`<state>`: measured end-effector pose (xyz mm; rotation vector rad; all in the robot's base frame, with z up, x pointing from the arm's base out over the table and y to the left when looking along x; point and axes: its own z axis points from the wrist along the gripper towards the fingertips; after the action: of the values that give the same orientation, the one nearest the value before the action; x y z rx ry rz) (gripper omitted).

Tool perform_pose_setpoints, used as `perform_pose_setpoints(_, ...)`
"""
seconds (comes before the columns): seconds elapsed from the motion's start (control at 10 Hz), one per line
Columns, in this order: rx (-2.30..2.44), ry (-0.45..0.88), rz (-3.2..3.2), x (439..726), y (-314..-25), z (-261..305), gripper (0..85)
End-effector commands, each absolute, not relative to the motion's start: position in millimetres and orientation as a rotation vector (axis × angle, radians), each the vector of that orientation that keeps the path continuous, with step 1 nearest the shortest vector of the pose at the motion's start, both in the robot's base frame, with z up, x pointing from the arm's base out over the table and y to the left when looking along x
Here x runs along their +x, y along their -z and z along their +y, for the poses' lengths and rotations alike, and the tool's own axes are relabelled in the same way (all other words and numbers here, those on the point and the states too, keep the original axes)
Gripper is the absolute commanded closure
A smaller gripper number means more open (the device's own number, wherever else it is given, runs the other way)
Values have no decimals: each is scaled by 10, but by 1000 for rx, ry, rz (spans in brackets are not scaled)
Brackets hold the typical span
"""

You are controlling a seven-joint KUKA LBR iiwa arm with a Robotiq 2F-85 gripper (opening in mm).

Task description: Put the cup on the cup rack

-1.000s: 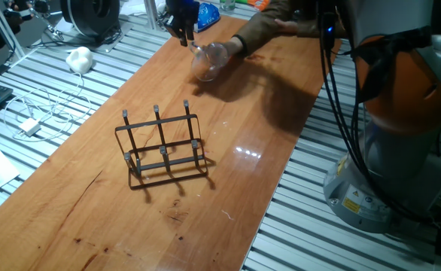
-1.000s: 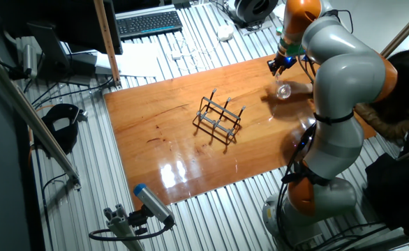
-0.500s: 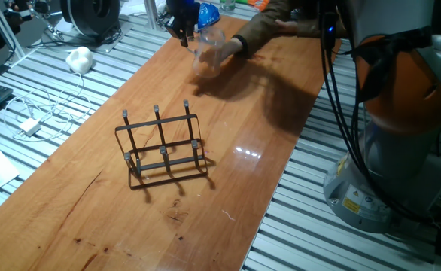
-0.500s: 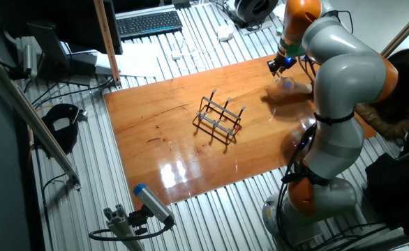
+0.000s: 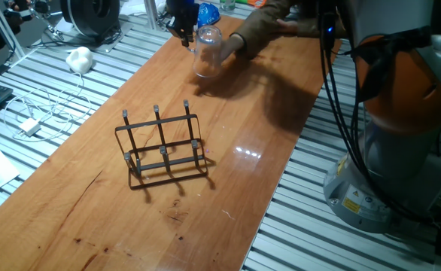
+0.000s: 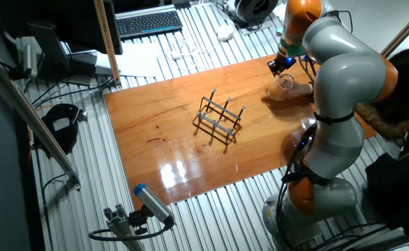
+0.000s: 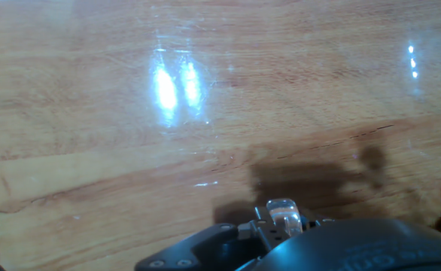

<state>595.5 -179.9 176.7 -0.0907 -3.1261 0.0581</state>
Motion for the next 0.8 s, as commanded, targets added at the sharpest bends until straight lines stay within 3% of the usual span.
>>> perform_pose_setpoints(0.0, -88, -53, -3126, 5955, -1769, -1799, 850)
perform_pose_setpoints(0.7, -59, -37, -3119, 5934, -1809, -1752, 850)
